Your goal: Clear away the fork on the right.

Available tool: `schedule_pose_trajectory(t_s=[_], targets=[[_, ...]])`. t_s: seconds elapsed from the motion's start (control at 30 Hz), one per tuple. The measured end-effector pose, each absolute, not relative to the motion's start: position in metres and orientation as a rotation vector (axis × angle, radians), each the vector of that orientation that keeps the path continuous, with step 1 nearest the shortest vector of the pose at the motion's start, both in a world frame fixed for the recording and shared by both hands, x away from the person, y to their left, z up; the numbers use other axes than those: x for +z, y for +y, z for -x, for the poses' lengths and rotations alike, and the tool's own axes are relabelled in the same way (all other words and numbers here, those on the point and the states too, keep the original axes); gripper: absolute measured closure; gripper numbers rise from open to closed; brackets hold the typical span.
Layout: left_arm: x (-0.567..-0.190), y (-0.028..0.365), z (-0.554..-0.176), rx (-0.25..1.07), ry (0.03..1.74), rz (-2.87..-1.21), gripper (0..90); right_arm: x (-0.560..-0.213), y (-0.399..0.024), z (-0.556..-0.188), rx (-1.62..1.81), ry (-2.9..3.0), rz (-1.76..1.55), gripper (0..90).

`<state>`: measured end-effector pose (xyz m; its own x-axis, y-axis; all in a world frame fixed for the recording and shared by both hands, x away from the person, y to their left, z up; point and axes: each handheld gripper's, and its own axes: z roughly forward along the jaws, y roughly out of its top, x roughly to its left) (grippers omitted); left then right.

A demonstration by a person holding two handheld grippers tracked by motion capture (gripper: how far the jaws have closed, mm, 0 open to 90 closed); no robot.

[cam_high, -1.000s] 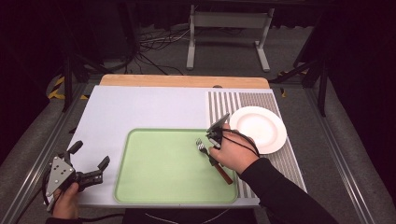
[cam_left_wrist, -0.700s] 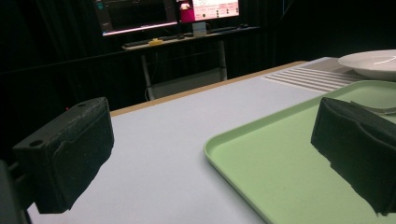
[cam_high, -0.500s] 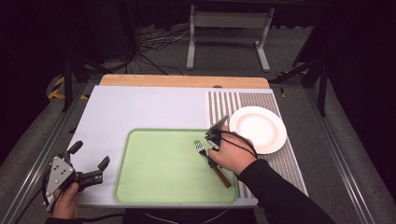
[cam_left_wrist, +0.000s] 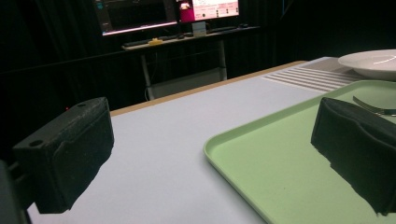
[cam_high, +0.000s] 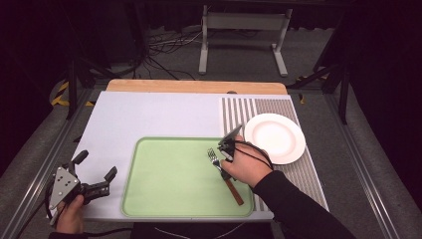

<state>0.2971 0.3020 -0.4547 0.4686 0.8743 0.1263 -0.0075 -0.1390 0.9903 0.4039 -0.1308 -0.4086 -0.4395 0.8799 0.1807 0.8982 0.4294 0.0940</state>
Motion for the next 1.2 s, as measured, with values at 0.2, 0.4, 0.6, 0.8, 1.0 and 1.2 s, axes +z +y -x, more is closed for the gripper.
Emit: schedule_pose_trajectory(t_s=[0.2,0.4,0.6,0.8,1.0,1.2], targets=[[-0.455,0.302,-0.297,0.92,0.79,-1.518,0.0,-0.407,-0.132,-0.405,-0.318,-2.586,1.569,64.9],[-0.455,0.302,-0.297,0.921,0.791,-1.518,0.0,-0.401,-0.132,-0.406,-0.477,-2.643,1.48,47.2],[-0.455,0.301,-0.297,0.919,0.79,-1.519,0.0,-0.398,-0.128,-0.407,-0.774,-2.796,1.213,39.4],[-0.455,0.302,-0.297,0.921,0.79,-1.518,0.0,-0.399,-0.126,-0.412,-1.024,-2.911,0.915,59.9],[-0.455,0.302,-0.297,0.92,0.793,-1.515,0.0,-0.404,-0.124,-0.414,-1.096,-2.935,0.812,72.9],[-0.455,0.302,-0.297,0.921,0.793,-1.515,0.0,-0.415,-0.123,-0.418,-1.035,-3.016,0.749,87.4]])
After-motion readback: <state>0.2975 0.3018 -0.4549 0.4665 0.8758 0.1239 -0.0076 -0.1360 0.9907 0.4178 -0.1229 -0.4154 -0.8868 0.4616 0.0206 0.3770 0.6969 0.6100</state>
